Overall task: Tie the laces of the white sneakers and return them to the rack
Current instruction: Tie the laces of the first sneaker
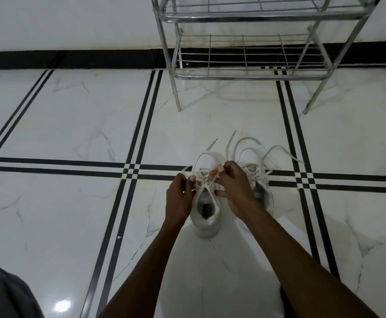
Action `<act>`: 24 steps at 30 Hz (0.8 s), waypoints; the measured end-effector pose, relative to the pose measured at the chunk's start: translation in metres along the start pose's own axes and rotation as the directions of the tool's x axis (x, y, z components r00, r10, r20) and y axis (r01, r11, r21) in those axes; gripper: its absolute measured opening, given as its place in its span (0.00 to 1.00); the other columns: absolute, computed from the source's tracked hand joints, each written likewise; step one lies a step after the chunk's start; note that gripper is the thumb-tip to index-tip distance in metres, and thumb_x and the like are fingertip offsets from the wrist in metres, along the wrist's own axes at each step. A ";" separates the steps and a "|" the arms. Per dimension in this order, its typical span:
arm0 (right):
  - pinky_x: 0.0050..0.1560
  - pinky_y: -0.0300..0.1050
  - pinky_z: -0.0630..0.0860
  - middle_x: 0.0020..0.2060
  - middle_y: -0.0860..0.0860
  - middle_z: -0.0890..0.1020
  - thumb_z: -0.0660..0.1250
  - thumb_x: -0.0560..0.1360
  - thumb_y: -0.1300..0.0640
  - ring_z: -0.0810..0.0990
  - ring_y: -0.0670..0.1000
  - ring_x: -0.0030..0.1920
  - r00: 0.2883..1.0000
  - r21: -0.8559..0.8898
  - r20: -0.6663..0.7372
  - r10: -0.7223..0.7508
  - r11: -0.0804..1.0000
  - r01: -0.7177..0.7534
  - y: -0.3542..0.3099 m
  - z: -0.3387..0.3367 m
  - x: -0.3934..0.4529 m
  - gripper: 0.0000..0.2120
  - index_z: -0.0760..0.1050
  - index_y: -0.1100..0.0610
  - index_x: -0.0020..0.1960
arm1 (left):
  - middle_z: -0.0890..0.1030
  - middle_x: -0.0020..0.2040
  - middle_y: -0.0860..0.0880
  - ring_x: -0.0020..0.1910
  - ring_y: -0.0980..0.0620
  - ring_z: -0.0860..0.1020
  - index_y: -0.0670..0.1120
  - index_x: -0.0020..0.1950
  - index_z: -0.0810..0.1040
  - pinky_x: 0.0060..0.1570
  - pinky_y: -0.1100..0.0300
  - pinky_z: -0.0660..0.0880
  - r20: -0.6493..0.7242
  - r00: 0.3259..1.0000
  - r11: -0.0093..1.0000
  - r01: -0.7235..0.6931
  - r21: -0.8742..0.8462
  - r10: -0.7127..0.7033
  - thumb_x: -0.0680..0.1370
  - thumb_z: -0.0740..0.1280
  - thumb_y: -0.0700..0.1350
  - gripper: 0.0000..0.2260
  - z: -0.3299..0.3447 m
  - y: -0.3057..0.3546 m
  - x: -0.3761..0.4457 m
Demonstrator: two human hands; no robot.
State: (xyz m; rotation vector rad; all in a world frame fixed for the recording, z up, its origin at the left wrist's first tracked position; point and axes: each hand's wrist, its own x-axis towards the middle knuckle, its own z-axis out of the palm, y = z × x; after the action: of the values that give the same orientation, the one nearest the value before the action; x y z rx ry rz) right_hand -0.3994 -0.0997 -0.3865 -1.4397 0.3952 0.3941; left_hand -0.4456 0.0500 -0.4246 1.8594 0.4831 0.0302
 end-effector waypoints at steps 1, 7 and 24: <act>0.49 0.60 0.82 0.47 0.54 0.84 0.61 0.82 0.56 0.84 0.57 0.53 1.000 0.011 0.019 0.000 1.000 0.000 -0.001 0.000 -0.001 0.06 0.73 0.57 0.50 | 0.82 0.42 0.41 0.45 0.39 0.83 0.40 0.47 0.74 0.48 0.38 0.82 -0.011 1.000 1.000 0.002 0.019 -0.002 0.81 0.61 0.63 0.25 0.000 0.001 0.000; 0.45 0.51 0.77 0.44 0.55 0.86 0.66 0.79 0.56 0.85 0.53 0.49 0.999 -0.066 0.012 -0.042 0.997 0.043 -0.009 0.001 0.001 0.05 0.79 0.55 0.47 | 0.87 0.48 0.46 0.51 0.46 0.86 0.39 0.50 0.79 0.54 0.43 0.84 0.008 0.999 0.988 0.041 -0.147 -0.040 0.85 0.60 0.55 0.20 -0.009 0.028 -0.002; 0.38 0.40 0.76 0.34 0.50 0.84 0.69 0.77 0.47 0.82 0.47 0.36 0.834 -0.611 0.537 -0.124 0.624 0.486 -0.066 0.006 0.005 0.14 0.79 0.54 0.37 | 0.87 0.48 0.46 0.50 0.52 0.86 0.41 0.57 0.82 0.53 0.59 0.82 0.381 0.917 0.989 -0.075 -0.129 0.119 0.87 0.53 0.55 0.23 -0.030 0.071 0.023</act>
State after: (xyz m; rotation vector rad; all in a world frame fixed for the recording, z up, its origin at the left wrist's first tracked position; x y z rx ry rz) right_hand -0.3629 -0.1001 -0.3305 -2.0917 -0.4781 0.6188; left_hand -0.4101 0.0664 -0.3539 1.7212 0.1091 -0.2377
